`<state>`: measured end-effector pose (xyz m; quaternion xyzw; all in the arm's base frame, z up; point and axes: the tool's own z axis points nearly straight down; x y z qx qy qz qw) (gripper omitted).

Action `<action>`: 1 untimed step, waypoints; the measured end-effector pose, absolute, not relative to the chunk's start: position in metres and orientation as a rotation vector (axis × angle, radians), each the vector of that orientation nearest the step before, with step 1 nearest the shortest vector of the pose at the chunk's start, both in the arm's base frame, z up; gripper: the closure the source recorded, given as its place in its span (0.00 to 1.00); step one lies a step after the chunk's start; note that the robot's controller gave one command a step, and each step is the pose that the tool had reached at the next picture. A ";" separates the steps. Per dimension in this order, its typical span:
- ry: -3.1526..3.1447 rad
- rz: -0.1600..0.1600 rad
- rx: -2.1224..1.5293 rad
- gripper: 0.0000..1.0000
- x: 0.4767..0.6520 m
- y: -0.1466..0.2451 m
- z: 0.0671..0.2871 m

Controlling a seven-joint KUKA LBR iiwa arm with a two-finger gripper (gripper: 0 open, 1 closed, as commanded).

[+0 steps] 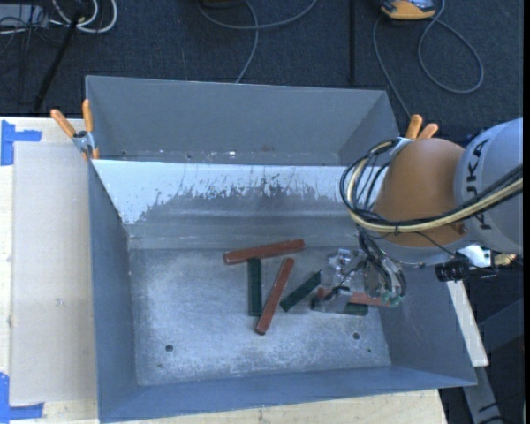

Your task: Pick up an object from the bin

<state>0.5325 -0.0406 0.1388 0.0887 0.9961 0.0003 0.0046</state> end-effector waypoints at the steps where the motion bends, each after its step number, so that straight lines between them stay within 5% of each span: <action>1: 3.124 0.003 0.248 1.00 0.520 -0.008 0.244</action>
Offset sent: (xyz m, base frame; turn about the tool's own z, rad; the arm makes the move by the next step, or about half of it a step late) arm -0.0142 0.0314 0.1017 -0.0147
